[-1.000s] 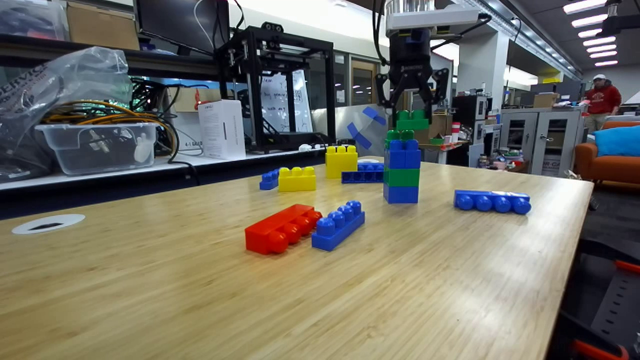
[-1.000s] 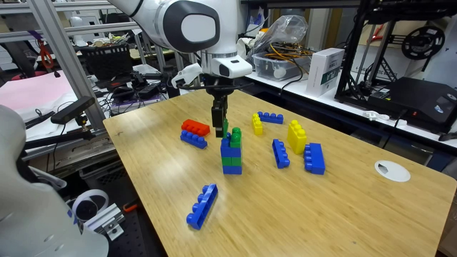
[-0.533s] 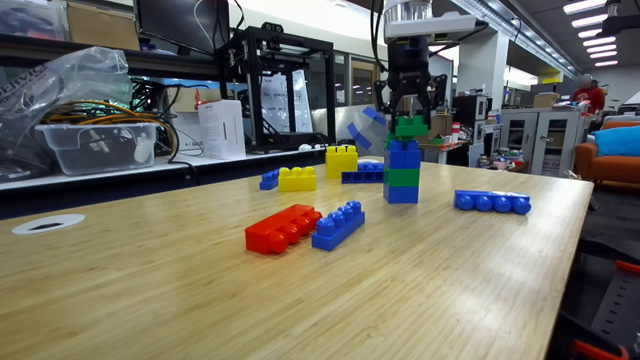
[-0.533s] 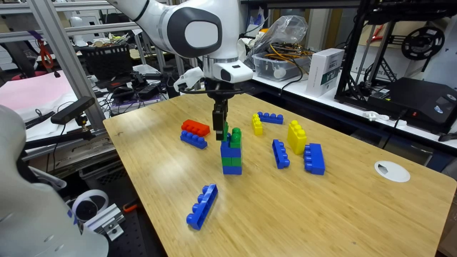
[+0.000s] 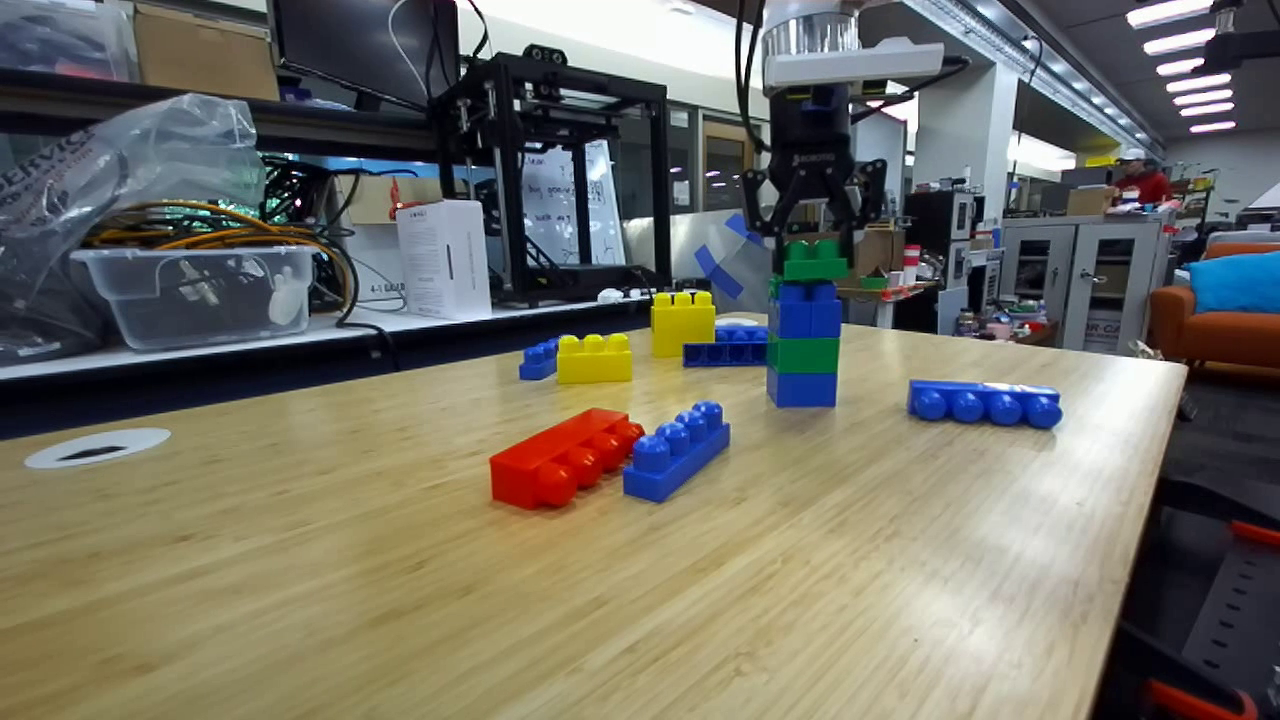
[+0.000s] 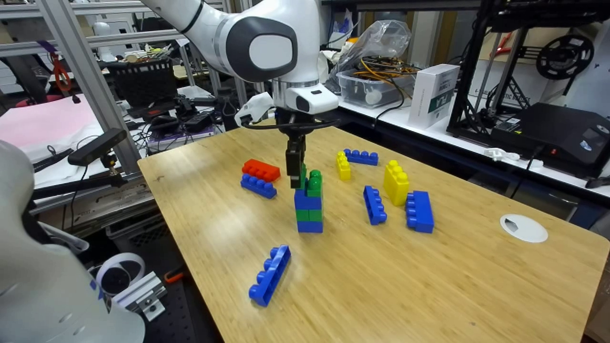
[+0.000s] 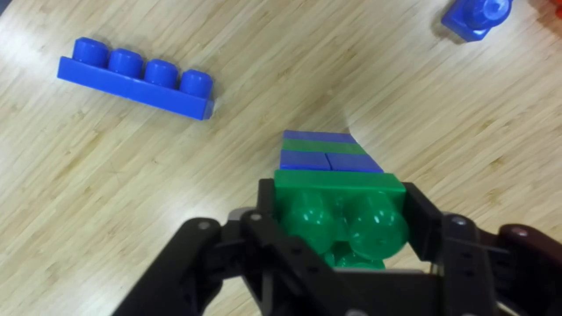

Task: Pick up the green LEGO block and stack it on top of the purple LEGO blocks

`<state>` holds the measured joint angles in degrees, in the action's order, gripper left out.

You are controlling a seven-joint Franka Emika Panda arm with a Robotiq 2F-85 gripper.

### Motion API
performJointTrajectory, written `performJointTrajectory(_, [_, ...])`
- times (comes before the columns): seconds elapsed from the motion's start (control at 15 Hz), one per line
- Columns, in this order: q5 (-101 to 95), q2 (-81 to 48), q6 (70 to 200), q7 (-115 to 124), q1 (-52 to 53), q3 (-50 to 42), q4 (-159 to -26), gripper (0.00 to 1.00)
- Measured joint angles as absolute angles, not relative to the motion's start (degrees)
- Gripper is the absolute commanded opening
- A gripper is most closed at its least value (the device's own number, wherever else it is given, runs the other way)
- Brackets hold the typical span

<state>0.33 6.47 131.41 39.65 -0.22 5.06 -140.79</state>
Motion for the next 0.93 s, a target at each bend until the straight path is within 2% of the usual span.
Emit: performJointTrajectory(0.93, [0.3, 4.6, 135.6, 40.1, -0.2, 5.1, -141.7, 0.44])
